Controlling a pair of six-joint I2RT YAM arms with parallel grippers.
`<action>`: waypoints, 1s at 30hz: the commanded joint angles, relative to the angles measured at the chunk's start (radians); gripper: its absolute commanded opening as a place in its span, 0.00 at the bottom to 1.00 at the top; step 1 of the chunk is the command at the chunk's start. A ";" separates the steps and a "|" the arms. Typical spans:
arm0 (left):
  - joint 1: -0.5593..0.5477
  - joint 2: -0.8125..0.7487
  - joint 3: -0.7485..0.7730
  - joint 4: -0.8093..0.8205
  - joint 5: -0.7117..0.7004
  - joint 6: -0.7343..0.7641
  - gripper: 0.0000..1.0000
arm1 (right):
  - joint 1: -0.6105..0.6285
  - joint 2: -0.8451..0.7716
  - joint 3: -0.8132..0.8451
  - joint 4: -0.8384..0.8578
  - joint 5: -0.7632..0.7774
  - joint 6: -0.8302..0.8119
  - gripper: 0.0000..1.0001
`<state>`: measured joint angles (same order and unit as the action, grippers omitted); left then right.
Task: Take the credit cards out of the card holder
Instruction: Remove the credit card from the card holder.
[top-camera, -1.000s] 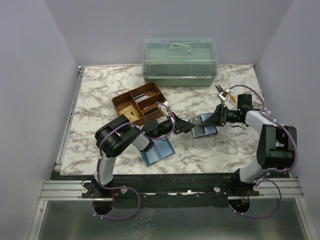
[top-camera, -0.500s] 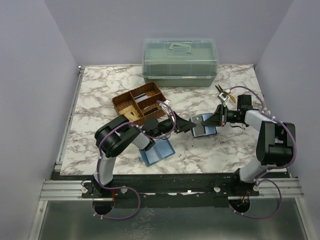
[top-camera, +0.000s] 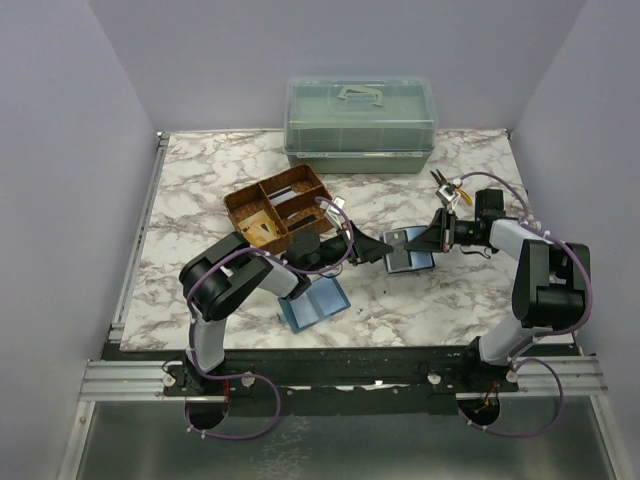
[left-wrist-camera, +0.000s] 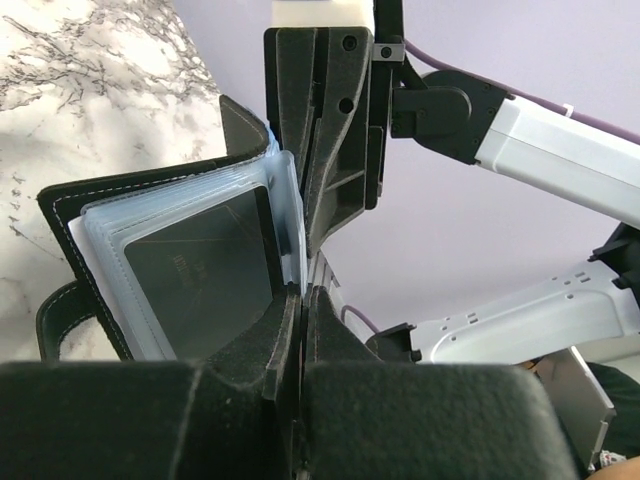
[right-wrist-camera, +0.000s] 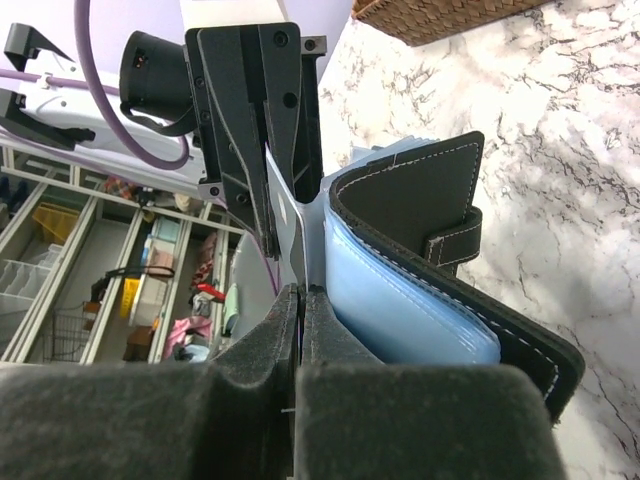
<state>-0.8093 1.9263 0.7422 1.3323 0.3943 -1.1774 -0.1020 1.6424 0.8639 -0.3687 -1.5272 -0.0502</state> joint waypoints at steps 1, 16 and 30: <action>-0.042 -0.052 0.039 -0.005 -0.033 0.035 0.09 | 0.028 -0.007 0.022 -0.072 -0.104 -0.042 0.00; 0.006 -0.091 -0.018 0.080 0.006 -0.015 0.00 | -0.030 -0.021 0.011 -0.070 -0.082 -0.042 0.00; 0.053 -0.063 -0.058 0.283 0.036 -0.123 0.00 | -0.033 -0.023 0.006 -0.071 -0.065 -0.044 0.00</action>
<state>-0.7990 1.8759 0.6971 1.3640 0.4023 -1.2320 -0.1001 1.6329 0.8703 -0.4477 -1.5791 -0.0715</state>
